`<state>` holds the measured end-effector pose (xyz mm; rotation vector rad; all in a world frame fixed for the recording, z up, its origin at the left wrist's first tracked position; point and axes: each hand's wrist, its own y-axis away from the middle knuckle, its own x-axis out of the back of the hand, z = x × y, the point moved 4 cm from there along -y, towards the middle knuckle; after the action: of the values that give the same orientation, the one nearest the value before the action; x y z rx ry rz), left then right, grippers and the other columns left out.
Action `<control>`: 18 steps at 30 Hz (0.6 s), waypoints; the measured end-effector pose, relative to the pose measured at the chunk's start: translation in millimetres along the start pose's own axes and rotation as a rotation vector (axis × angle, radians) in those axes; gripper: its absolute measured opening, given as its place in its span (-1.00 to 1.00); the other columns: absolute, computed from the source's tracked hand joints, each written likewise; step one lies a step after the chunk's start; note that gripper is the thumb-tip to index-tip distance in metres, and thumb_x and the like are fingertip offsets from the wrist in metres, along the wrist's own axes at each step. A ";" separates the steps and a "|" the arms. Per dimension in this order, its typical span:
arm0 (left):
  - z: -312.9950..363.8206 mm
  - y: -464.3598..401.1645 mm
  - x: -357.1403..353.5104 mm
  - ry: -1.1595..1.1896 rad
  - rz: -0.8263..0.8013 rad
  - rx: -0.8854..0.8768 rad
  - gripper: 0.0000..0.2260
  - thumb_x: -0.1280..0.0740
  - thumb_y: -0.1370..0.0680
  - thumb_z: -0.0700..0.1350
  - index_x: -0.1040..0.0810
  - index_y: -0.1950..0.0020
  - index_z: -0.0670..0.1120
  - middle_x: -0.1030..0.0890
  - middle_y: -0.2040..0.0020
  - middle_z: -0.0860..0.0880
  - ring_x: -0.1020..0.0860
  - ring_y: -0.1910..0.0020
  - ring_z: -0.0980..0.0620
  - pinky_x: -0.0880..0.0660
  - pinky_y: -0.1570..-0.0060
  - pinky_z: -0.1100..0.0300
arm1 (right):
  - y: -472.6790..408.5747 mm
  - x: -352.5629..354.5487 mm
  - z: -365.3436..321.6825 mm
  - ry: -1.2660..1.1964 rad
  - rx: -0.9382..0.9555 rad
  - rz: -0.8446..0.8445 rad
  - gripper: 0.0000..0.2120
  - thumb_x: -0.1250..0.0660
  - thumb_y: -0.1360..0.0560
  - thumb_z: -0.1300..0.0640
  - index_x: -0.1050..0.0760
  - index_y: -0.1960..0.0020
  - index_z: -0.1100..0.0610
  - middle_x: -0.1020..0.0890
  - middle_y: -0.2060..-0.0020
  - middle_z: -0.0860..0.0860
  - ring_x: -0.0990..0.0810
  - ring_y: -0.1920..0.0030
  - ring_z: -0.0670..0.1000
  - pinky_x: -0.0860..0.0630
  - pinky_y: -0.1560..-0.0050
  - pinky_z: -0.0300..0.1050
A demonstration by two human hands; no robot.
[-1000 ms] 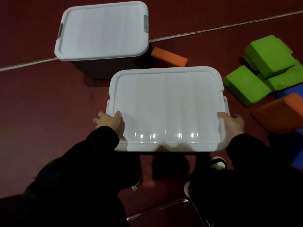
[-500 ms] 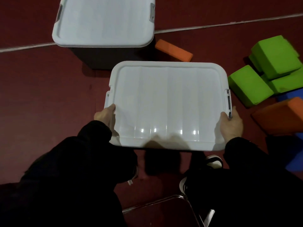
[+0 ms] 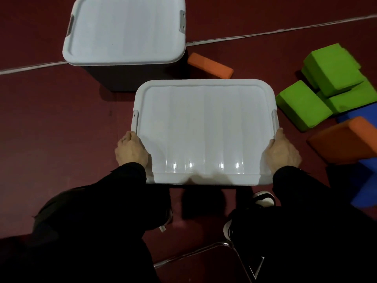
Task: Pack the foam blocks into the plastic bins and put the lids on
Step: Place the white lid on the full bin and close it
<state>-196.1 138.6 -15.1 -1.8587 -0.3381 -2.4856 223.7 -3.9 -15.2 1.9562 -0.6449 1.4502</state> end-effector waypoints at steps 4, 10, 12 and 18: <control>-4.5 -3.7 -5.3 -0.039 -0.202 0.017 -0.51 -0.17 -0.51 -0.36 -0.25 -0.45 -0.24 -0.22 -0.58 -0.17 -0.43 -0.36 -0.31 -0.42 -0.24 -0.14 | -11.9 -2.8 6.2 0.049 0.006 -0.203 -0.43 -0.12 -0.67 0.13 -0.07 -0.65 0.14 -0.46 -0.44 0.22 -0.55 -0.28 0.33 -0.46 -0.20 0.16; -14.8 47.0 -10.4 0.476 -0.179 0.709 -0.24 -0.32 -0.57 0.05 0.00 -0.61 -0.18 -0.26 -0.52 -0.27 -0.34 -0.44 -0.33 -0.32 -0.41 -0.14 | 28.0 -18.3 31.6 -0.775 -0.645 -0.314 -0.04 -0.41 -0.45 -0.28 -0.09 -0.65 0.13 -0.34 -0.55 0.14 -0.38 -0.49 0.23 -0.28 -0.52 0.08; -26.6 70.3 -29.8 0.754 -0.285 0.915 -0.08 -0.35 -0.38 0.36 -0.25 -0.52 -0.22 -0.51 -0.33 -0.22 -0.54 -0.23 -0.29 -0.47 -0.28 -0.12 | 29.8 -58.1 64.3 -0.970 -0.767 -0.422 0.14 -0.50 -0.10 -0.54 -0.42 -0.48 0.12 -0.54 -0.39 0.10 -0.58 -0.31 0.23 -0.47 -0.37 0.18; -4.0 116.6 -48.3 1.572 -0.422 1.110 -0.38 -0.62 -0.30 0.16 -0.58 -0.24 -0.12 -0.69 -0.10 -0.19 -0.67 -0.05 -0.26 -0.60 -0.07 -0.25 | 79.0 -49.0 36.5 -1.515 -0.959 -0.542 -0.37 -0.62 -0.32 -0.17 -0.58 -0.28 0.11 -0.69 -0.14 0.13 -0.68 -0.13 0.17 -0.64 -0.10 0.19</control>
<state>-169.0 18.6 -43.3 0.6218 -1.4796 -2.1818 179.1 -83.8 -55.2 1.7901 -0.9812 -0.8110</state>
